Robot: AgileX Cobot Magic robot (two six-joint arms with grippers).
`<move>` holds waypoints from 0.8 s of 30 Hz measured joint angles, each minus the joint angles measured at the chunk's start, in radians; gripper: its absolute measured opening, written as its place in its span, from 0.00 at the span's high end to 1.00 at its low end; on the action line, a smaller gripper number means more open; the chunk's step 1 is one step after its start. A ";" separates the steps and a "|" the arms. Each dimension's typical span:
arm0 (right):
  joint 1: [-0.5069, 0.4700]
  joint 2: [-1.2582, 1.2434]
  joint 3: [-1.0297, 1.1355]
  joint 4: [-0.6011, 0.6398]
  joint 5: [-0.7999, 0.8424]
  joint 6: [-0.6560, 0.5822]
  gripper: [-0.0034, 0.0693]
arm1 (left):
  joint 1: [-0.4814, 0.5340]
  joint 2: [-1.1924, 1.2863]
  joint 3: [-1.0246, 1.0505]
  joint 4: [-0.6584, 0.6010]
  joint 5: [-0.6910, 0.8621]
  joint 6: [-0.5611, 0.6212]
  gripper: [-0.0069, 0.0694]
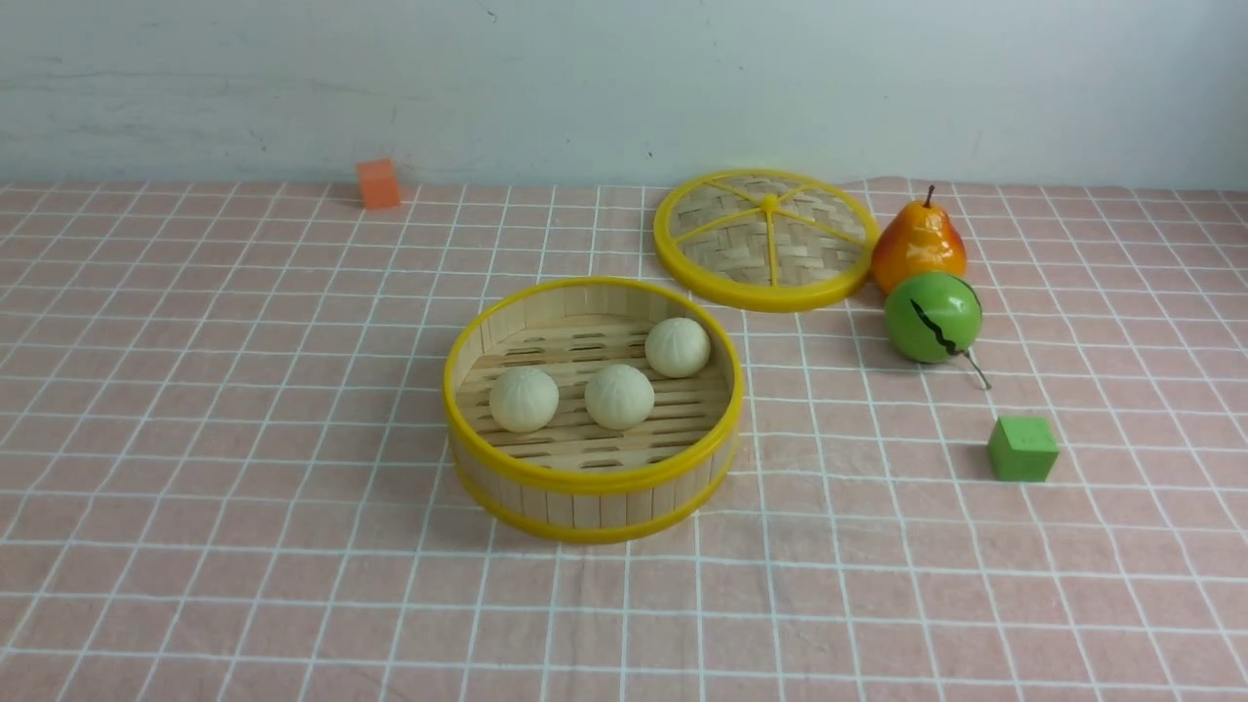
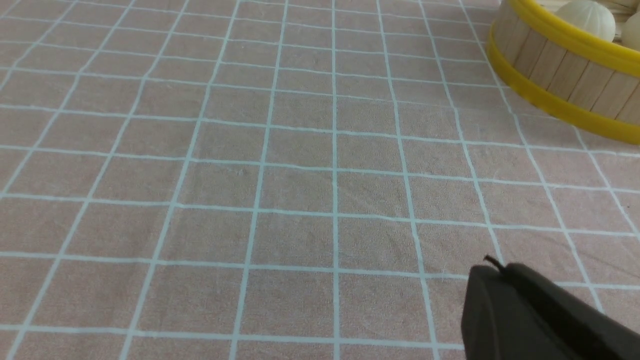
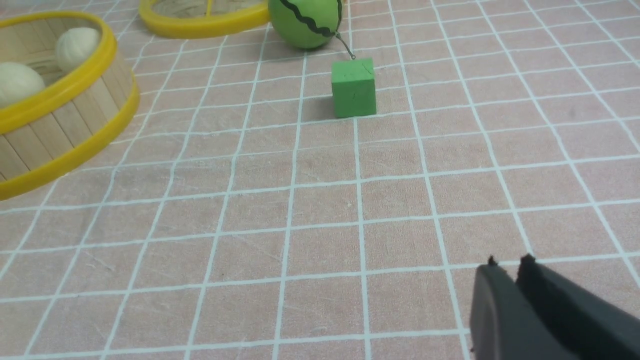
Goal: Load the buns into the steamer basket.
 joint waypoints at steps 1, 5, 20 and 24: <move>0.000 0.000 0.000 0.000 0.000 0.000 0.87 | 0.000 0.000 0.000 0.000 0.000 0.000 0.93; 0.000 0.000 0.000 0.000 0.000 0.001 0.87 | 0.000 0.000 0.000 0.000 0.000 0.000 0.93; 0.000 0.000 0.000 0.000 0.000 0.001 0.85 | 0.000 0.000 0.000 0.000 0.000 0.000 0.93; 0.000 0.000 0.000 0.000 0.000 0.001 0.84 | 0.000 0.000 0.000 0.000 0.000 0.000 0.92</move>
